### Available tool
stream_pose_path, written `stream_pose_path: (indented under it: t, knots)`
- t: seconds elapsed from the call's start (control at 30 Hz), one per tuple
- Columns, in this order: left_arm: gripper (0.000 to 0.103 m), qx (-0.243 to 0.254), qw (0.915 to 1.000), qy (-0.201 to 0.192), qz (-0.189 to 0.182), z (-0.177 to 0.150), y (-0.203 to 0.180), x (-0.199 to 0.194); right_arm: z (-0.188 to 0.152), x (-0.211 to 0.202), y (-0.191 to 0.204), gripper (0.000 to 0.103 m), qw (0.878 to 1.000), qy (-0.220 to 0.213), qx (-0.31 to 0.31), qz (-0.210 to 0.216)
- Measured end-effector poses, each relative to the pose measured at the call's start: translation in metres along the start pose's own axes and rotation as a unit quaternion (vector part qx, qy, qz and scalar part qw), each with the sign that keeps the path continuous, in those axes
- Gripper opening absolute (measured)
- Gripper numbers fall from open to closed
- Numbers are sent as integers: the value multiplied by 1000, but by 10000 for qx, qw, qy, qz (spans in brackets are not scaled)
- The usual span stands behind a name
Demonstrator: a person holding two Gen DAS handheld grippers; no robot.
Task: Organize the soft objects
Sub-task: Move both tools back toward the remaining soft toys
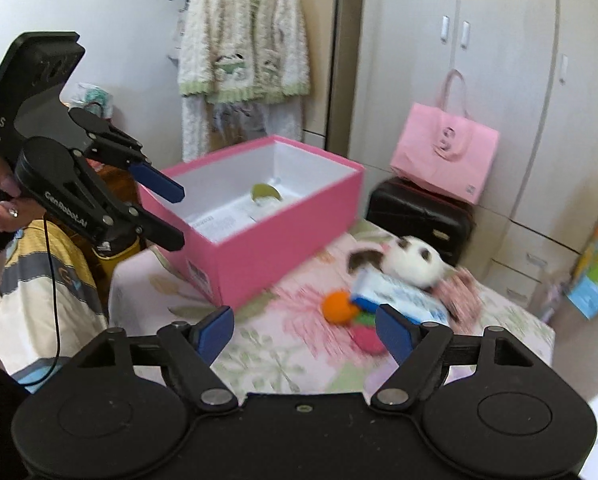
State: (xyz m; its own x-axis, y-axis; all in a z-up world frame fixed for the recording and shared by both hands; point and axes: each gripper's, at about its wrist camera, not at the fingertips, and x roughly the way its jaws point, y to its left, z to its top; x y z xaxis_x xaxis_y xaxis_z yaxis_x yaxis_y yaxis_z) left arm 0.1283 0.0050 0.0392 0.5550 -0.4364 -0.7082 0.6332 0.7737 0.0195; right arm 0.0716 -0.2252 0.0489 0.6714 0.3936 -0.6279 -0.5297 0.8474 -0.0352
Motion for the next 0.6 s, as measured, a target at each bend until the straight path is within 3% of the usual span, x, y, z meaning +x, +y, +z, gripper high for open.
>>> stream_pose_path:
  t: [0.3, 0.47, 0.6]
  knots:
    - [64, 50, 9991, 114, -403, 9, -35, 52, -36, 7, -29, 84, 9996, 131, 233, -125]
    - [64, 41, 9998, -64, -179, 9, -47, 80, -51, 31, -40, 84, 9998, 58, 139, -120]
    - [61, -280, 9996, -67, -34, 9, -44, 106, -57, 53, -44, 82, 9998, -134, -28, -157]
